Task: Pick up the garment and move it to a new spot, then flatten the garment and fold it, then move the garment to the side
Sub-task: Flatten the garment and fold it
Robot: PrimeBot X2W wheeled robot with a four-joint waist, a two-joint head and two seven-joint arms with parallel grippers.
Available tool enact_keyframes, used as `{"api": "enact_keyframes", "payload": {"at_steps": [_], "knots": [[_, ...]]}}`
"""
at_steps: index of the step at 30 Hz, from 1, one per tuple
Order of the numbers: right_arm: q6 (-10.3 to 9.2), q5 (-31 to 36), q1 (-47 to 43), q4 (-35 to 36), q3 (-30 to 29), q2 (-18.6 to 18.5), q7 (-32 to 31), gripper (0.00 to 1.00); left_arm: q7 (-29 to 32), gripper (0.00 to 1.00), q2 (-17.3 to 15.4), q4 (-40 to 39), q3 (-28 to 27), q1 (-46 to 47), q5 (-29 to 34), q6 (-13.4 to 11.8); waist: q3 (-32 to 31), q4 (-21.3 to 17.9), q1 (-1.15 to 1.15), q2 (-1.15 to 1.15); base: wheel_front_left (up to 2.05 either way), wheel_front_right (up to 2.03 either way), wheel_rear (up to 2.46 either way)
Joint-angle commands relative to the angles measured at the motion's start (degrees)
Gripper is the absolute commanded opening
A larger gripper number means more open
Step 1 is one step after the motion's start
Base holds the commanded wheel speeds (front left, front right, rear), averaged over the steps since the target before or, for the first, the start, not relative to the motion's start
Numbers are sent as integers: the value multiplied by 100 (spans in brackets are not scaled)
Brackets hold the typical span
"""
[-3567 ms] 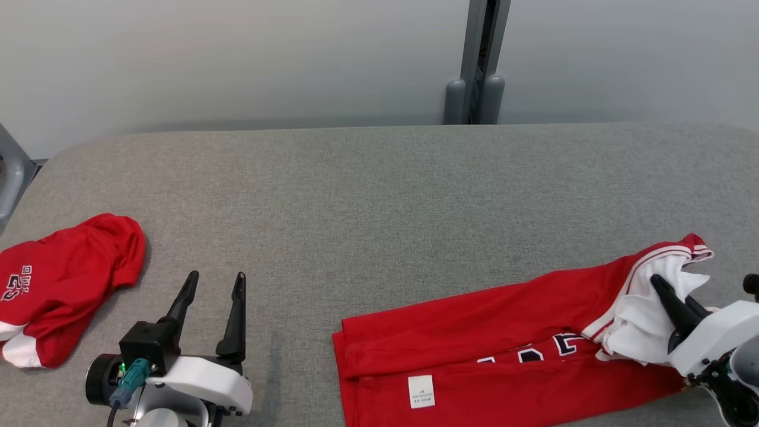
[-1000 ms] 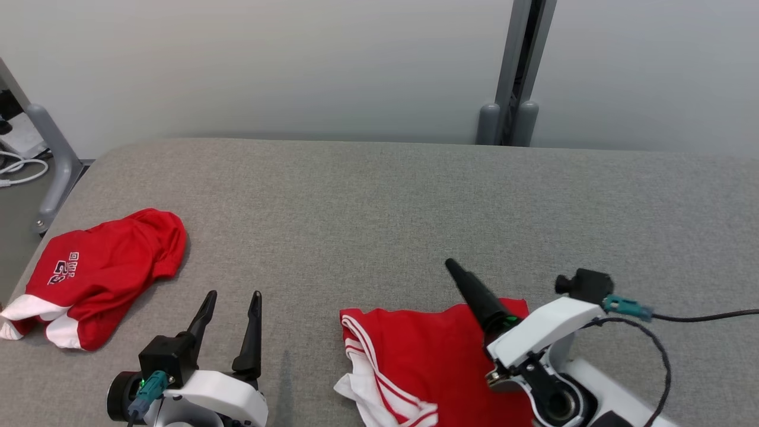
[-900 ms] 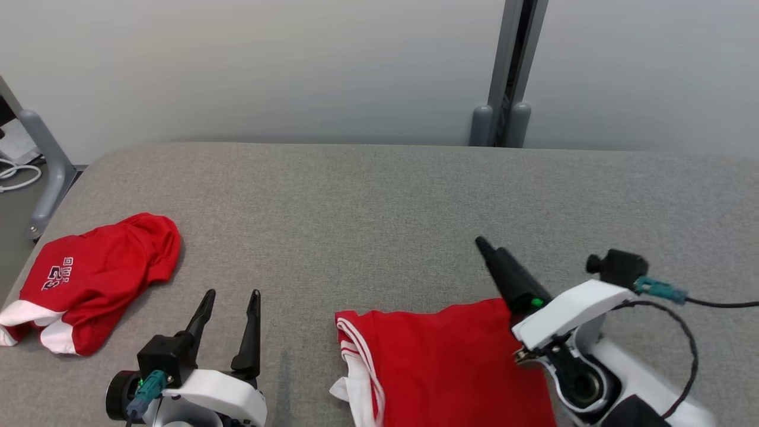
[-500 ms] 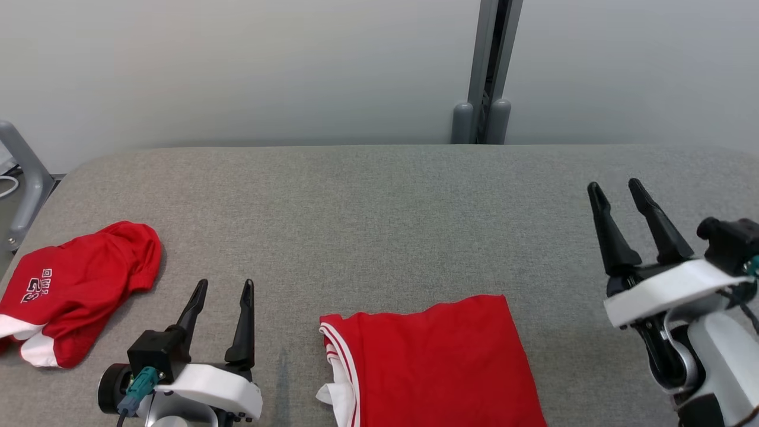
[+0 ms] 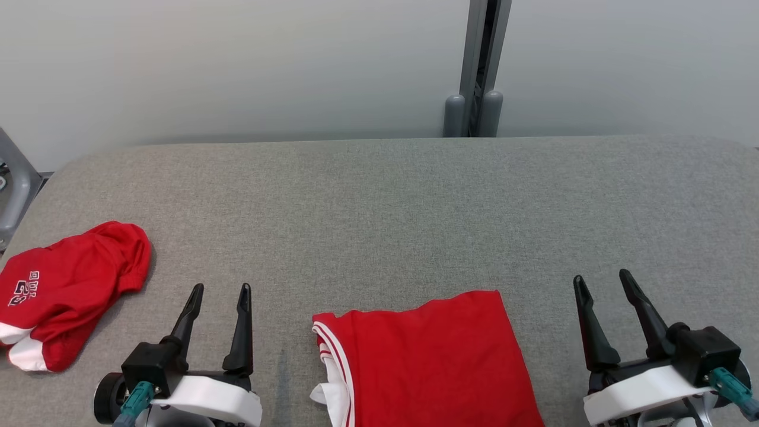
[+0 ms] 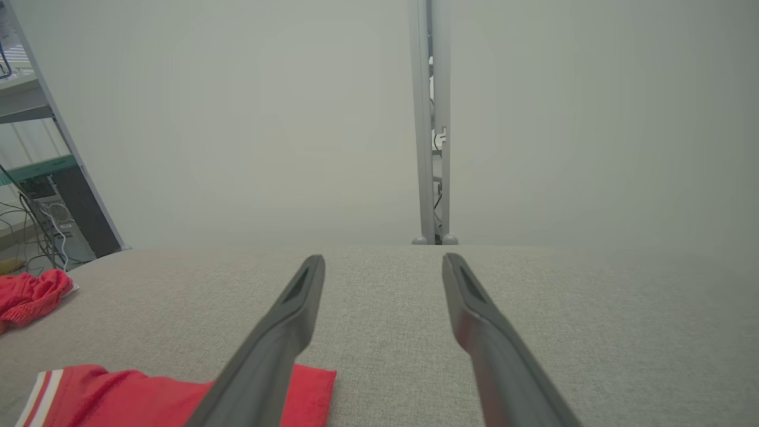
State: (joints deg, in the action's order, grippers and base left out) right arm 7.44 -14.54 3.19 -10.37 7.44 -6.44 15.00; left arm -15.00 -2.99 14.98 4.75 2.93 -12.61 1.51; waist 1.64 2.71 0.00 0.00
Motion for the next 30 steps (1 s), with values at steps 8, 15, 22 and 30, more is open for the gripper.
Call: {"api": "enact_keyframes", "payload": {"at_steps": [8, 15, 22, 30], "knots": [[9, -33, -164, -248, 17, 68, 27, 100, -22, 100, -1, -375, -3, -151, 17, -122, 63, -2, 0, 0, 0, 0, 0], [9, -41, -171, -299, 0, 98, 27, 100, -22, 100, -2, -415, 114, -212, -56, -186, 97, 29, 0, 0, 0, 0, 0], [9, -13, -152, -364, 36, 92, 27, 100, -22, 100, -1, -300, 201, -205, -49, -166, 106, 76, 0, 0, 0, 0, 0], [9, 138, -80, -156, -59, 112, 27, 100, -23, 100, 0, -327, 244, -181, -60, -208, 131, 110, 0, 0, 0, 0, 0]]}}
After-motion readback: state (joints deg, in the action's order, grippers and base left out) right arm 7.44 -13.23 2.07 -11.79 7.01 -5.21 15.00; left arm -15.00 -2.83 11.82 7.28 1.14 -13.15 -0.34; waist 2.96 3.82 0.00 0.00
